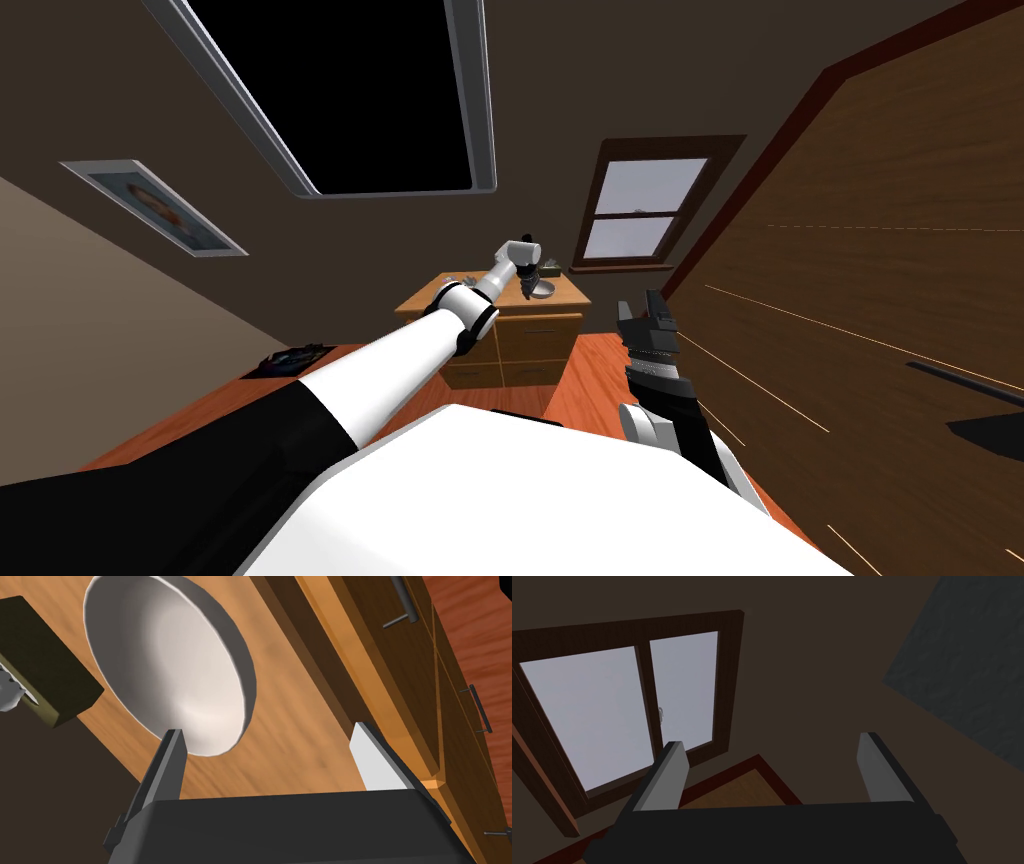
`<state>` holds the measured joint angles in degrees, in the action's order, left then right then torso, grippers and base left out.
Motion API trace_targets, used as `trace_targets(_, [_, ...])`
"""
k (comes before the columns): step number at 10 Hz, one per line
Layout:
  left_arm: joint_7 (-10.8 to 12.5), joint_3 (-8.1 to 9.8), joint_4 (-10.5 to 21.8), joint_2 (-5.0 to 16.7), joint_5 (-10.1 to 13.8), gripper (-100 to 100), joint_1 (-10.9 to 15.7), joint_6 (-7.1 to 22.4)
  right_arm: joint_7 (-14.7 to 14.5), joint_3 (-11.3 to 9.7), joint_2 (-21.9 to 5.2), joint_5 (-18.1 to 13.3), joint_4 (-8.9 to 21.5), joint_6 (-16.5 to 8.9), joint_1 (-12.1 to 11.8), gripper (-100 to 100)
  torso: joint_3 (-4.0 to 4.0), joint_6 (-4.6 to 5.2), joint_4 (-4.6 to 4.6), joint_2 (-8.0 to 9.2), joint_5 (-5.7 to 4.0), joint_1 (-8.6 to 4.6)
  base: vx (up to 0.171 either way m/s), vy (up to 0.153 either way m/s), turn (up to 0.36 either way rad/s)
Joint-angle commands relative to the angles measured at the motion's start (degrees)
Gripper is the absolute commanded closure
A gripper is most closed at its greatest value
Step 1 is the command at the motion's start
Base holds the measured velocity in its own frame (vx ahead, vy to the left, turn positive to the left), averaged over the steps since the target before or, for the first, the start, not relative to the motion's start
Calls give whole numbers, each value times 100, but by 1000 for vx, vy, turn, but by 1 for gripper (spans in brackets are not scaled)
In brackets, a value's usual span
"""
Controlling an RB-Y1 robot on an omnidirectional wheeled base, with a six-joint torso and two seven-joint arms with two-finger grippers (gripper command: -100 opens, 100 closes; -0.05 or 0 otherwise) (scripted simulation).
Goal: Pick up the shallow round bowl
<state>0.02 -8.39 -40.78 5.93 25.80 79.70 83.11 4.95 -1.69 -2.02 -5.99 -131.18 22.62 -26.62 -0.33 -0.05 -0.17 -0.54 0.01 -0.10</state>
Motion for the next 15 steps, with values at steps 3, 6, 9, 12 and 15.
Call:
trace_targets(3, [28, -112, 329, -130, 146, -100, 136, 208, 0, 0, 0, 0, 0, 0, 0, 0, 4, 0, 2, 5, 2, 7, 103, 4, 1])
trace_targets(6, [10, -151, 595, -210, 204, -100, 210, 232, 0, 0, 0, 0, 0, 0, 0, 0, 6, 0, 3, 9, 2, 9, 84, 9, 4])
trace_targets(9, [-130, 260, 484, -78, -183, -100, 19, 288, 0, -1, 0, 0, 0, 0, 2, 0, 30, 3, 12, 52, 1, 4, -12, -2, -160])
trace_targets(12, [-263, 679, 346, 60, -596, -100, -181, 351, 0, 0, 0, 0, 1, -1, 3, 0, 40, 3, 16, 67, 1, 4, -34, -5, -179])
trace_targets(15, [-396, 1139, 208, 197, -983, -100, -380, 414, 0, 0, 0, 0, 1, -1, 2, 0, 39, 3, 16, 65, 0, 3, -30, -9, -168])
